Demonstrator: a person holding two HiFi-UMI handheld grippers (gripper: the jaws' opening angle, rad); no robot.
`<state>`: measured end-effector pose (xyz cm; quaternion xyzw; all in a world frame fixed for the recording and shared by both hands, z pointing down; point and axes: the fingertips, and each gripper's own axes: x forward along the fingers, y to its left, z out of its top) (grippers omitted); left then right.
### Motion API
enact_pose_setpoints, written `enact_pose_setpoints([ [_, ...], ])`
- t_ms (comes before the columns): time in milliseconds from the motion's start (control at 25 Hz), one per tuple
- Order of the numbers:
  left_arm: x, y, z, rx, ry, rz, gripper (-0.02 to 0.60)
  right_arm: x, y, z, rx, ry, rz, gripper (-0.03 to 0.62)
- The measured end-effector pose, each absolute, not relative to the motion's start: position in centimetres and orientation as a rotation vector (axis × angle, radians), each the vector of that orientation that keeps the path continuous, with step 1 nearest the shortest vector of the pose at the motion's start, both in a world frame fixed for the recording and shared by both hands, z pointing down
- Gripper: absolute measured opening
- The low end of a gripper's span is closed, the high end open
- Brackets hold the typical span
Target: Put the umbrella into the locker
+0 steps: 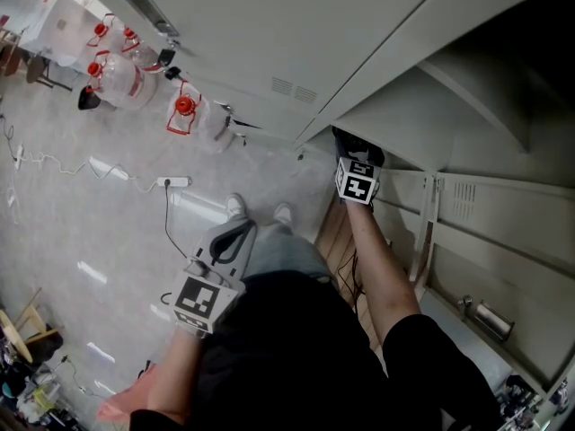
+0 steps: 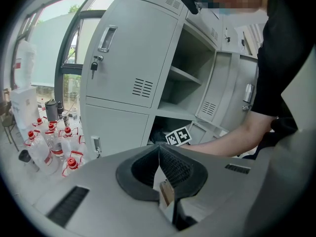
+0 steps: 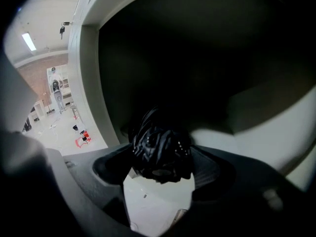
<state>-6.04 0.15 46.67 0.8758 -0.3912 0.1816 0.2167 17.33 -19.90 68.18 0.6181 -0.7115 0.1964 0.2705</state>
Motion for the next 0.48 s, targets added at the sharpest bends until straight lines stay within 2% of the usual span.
enact_pose_setpoints([
  [360,-5.0,0.0,46.6,2.457,-1.038,0.517,0.009,18.1,-15.0,68.7,1.656,-1.907,0.568,0.342],
  [480,-4.6,0.0,46.7,2.467,-1.024,0.519,0.009,18.2,-14.2,69.3,1.629,-1.895,0.547,0.236],
])
